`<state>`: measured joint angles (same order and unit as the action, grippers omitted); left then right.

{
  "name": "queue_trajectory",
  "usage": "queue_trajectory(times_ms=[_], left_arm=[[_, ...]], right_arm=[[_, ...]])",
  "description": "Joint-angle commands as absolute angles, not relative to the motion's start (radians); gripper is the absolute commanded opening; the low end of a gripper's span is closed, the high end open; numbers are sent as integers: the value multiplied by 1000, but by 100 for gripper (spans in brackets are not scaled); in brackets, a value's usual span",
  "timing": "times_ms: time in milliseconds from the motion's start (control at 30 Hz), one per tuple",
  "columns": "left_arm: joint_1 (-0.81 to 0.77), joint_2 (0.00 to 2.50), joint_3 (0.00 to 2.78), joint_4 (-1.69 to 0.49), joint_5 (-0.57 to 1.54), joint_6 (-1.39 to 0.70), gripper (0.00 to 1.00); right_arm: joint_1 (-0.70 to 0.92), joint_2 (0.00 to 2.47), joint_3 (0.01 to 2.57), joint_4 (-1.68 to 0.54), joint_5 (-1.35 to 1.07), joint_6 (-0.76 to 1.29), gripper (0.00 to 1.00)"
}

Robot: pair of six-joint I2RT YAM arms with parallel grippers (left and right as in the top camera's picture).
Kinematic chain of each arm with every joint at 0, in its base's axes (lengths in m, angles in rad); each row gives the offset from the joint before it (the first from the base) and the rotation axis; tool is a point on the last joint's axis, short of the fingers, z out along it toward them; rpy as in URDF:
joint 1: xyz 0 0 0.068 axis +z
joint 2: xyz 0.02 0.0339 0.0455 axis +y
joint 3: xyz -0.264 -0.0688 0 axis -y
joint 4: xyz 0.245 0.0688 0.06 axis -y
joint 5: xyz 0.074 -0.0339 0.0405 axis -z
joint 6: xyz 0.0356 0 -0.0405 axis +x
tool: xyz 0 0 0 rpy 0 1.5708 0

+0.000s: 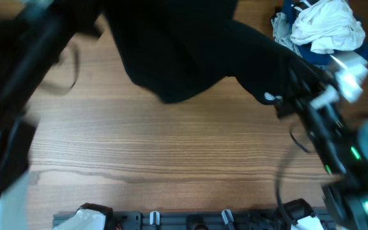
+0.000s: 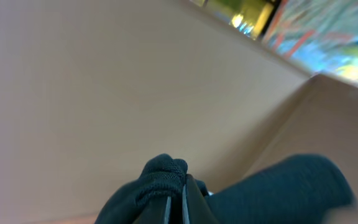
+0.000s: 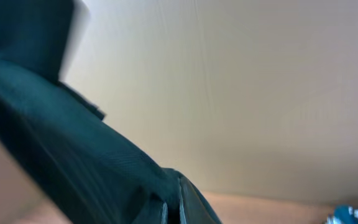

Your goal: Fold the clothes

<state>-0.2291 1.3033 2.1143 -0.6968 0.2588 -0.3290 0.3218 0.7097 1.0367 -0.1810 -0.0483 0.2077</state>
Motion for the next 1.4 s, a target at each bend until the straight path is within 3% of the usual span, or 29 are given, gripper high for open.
queue_trajectory(times_ms=[0, 200, 400, 1000, 1133, 1267, 1367], left_arm=[[-220, 1164, 2138, -698, 180, -291, 4], [-220, 1079, 2138, -796, 149, -291, 4], [-220, 1145, 2138, -963, 76, -292, 4], [-250, 1477, 2138, -973, 126, -291, 4], [-268, 1479, 2138, -962, 126, -291, 4], [-280, 1466, 2138, -962, 126, -291, 4], [-280, 1459, 2138, -961, 126, -291, 4]], right_arm=[[306, 615, 1050, -223, 3, 212, 4], [306, 587, 1050, -310, 3, 213, 4], [306, 672, 1050, -329, -61, 218, 4], [306, 969, 1050, -321, -263, 191, 6], [306, 1072, 1050, -297, -368, 135, 26], [306, 1222, 1050, -220, -534, 51, 62], [307, 1348, 1050, -172, -591, 45, 73]])
